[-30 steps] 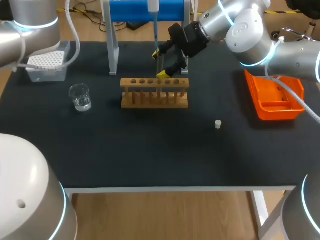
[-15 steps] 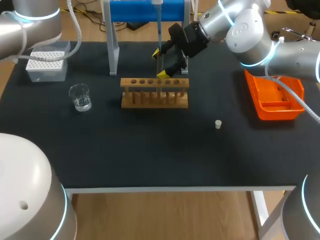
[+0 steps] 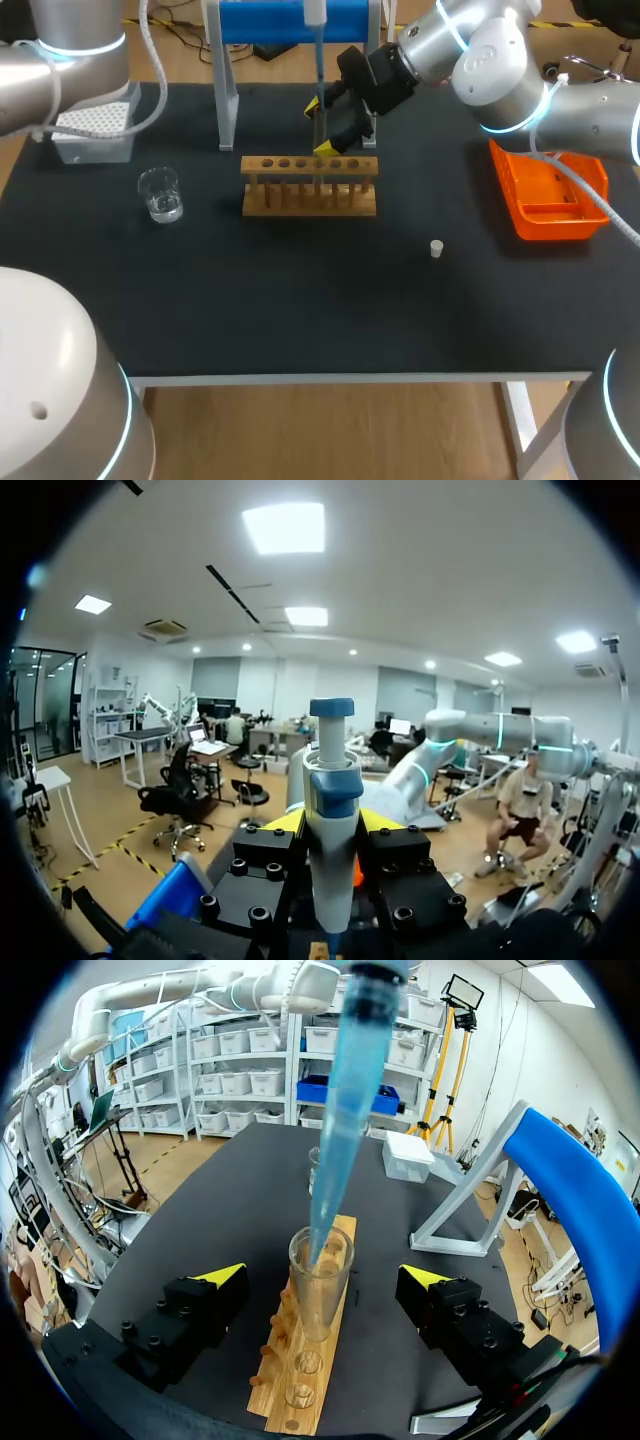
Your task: Invert the test tube, pick up the pipette, mount the tip to pipette, aspirate from beaker and dispense into the tube, eject the tip, return the pipette, and cap with the stopper.
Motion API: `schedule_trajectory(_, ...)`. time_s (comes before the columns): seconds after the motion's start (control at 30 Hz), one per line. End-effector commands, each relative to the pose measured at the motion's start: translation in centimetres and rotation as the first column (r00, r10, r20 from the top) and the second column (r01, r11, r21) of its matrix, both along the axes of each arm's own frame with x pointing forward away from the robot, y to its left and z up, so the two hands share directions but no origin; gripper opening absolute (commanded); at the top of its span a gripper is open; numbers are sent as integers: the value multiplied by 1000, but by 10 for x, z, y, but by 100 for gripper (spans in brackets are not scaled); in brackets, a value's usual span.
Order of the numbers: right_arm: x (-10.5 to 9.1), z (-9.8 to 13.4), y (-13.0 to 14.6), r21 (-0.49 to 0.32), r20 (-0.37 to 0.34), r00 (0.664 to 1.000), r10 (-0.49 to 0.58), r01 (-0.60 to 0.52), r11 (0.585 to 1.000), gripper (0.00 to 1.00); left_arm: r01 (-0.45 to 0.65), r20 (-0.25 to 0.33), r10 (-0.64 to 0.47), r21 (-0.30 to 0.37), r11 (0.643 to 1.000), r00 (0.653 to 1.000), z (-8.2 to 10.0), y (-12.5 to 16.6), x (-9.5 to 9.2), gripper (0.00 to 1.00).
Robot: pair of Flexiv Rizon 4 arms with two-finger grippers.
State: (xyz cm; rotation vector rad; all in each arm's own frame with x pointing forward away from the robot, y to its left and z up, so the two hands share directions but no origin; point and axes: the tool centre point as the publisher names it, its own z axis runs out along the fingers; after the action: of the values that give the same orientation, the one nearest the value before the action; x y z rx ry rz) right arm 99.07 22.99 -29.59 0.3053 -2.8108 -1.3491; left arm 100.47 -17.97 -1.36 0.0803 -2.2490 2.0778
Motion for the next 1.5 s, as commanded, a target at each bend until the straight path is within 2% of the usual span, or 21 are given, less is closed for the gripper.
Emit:
schedule_trajectory(0.03, 1, 1, -1, -3, -3, 1000, 4, -4, 1000, 100, 6, -12, -6, 11, 1000, 1000, -2, 2, 0, 0)
schedule_trajectory(0.57, 1, 1, -1, -3, -3, 1000, 4, -4, 1000, 100, -45, -16, 45, 36, 998, 999, -10, 7, 8, 0)
schedule_trajectory(0.97, 1, 1, -1, -3, -3, 1000, 4, -4, 1000, 100, -43, -7, 43, 19, 999, 999, -10, 3, 15, 0)
schedule_trajectory(1.5, 1, 1, -1, -3, -3, 1000, 4, -4, 1000, 100, -50, -16, 50, 4, 999, 999, -15, 0, 2, 0)
